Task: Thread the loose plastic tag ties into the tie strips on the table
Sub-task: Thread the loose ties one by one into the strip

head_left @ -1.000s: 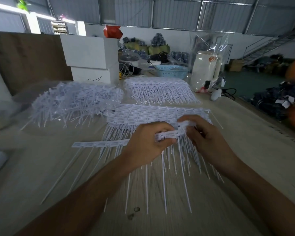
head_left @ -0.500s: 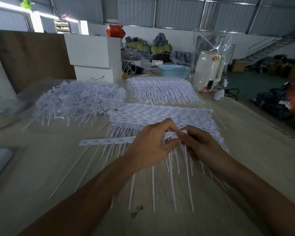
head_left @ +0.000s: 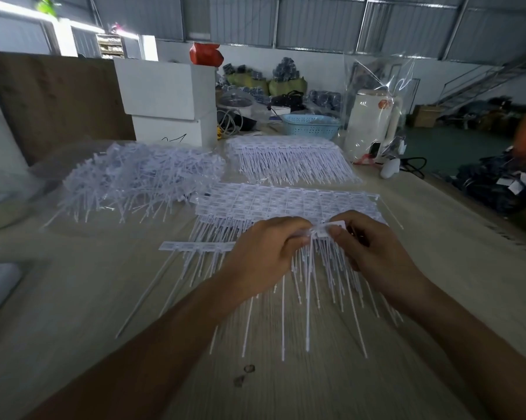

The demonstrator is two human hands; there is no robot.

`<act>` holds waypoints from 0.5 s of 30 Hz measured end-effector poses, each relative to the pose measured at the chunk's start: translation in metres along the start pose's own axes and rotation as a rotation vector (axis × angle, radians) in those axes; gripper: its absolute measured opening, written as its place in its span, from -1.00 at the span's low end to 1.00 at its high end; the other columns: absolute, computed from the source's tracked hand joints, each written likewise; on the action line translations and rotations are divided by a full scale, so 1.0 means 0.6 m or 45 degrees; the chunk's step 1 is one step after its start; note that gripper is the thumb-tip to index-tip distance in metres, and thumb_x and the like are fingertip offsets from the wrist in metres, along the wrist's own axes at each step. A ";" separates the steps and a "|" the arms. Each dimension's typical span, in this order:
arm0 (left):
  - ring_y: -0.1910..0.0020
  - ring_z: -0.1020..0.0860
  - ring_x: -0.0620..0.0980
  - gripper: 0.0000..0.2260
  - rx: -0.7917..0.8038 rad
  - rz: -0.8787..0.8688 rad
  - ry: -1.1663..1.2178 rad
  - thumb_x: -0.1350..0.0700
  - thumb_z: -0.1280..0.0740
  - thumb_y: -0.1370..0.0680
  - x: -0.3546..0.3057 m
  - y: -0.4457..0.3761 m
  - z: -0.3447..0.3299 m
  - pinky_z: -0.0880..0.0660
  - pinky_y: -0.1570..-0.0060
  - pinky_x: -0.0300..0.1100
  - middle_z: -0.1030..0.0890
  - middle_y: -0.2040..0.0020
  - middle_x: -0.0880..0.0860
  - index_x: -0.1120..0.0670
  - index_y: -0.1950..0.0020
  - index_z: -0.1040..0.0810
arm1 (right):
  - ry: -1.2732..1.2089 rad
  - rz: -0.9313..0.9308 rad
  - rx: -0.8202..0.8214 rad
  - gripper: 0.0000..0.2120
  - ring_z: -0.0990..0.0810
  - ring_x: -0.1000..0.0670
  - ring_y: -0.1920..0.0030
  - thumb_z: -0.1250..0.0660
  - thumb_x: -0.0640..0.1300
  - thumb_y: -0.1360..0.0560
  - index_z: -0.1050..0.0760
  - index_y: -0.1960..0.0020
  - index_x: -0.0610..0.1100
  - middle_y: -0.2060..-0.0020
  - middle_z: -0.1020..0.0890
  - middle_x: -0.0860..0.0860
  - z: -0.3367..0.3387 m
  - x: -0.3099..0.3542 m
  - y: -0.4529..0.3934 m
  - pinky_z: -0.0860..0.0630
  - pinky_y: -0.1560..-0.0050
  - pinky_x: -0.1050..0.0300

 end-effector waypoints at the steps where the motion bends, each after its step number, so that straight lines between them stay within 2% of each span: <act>1: 0.14 -0.61 -0.01 -0.80 0.005 -0.005 0.010 0.13 -0.30 -0.64 -0.001 0.000 0.000 -0.53 0.13 -0.06 -0.68 0.05 0.04 0.14 -0.20 -0.62 | 0.047 0.041 -0.008 -0.86 -0.42 0.17 0.40 -0.27 -0.16 -0.64 -0.59 0.03 -0.09 0.41 -0.48 0.23 0.001 0.004 -0.001 -0.34 0.31 0.37; 4: 0.20 -0.62 0.00 -0.81 0.022 0.014 0.036 0.12 -0.27 -0.66 0.001 -0.001 -0.002 -0.54 0.17 -0.03 -0.68 0.11 0.04 0.14 -0.15 -0.64 | 0.121 0.099 -0.011 -0.87 -0.40 0.16 0.39 -0.28 -0.16 -0.63 -0.59 0.03 -0.06 0.40 -0.47 0.21 0.001 0.004 0.000 -0.32 0.29 0.36; 8: 0.31 -0.61 0.06 -0.77 0.025 0.084 0.097 0.17 -0.25 -0.66 0.015 0.001 -0.006 -0.54 0.22 0.04 -0.65 0.27 0.06 0.17 0.12 -0.64 | 0.332 0.251 -0.021 -0.86 -0.45 0.13 0.31 -0.25 -0.11 -0.62 -0.56 0.04 -0.12 0.29 -0.52 0.06 -0.003 0.014 0.002 -0.31 0.25 0.34; 10: 0.32 -0.61 0.04 -0.79 0.023 0.091 0.132 0.17 -0.27 -0.65 0.014 0.000 -0.007 -0.52 0.24 0.03 -0.65 0.27 0.05 0.14 0.11 -0.64 | 0.342 0.232 -0.019 -0.85 -0.44 0.08 0.33 -0.23 -0.08 -0.62 -0.55 0.04 -0.07 0.31 -0.50 0.02 -0.004 0.009 0.002 -0.31 0.27 0.26; 13: 0.32 -0.58 -0.03 -0.83 0.005 0.080 0.192 0.08 -0.27 -0.65 0.007 -0.002 -0.006 -0.51 0.27 -0.01 -0.63 0.26 0.01 0.09 -0.02 -0.64 | 0.221 0.142 -0.007 -0.86 -0.37 0.10 0.39 -0.21 -0.09 -0.65 -0.50 0.05 0.03 0.38 -0.44 0.03 -0.002 -0.002 0.000 -0.30 0.32 0.22; 15: 0.34 -0.58 -0.02 -0.83 0.012 0.077 0.197 0.07 -0.26 -0.64 0.005 -0.002 -0.008 -0.50 0.29 -0.01 -0.62 0.28 0.00 0.08 -0.03 -0.62 | 0.156 0.113 0.001 -0.85 -0.42 0.09 0.40 -0.20 -0.12 -0.66 -0.50 0.04 -0.01 0.39 -0.46 0.04 -0.002 -0.003 0.000 -0.39 0.32 0.24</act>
Point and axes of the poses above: each hand's wrist, its own y-axis away from the middle knuckle, its own z-axis out of the back of the hand, x = y × z, the point moved 8 cm from there along -y, towards the middle knuckle
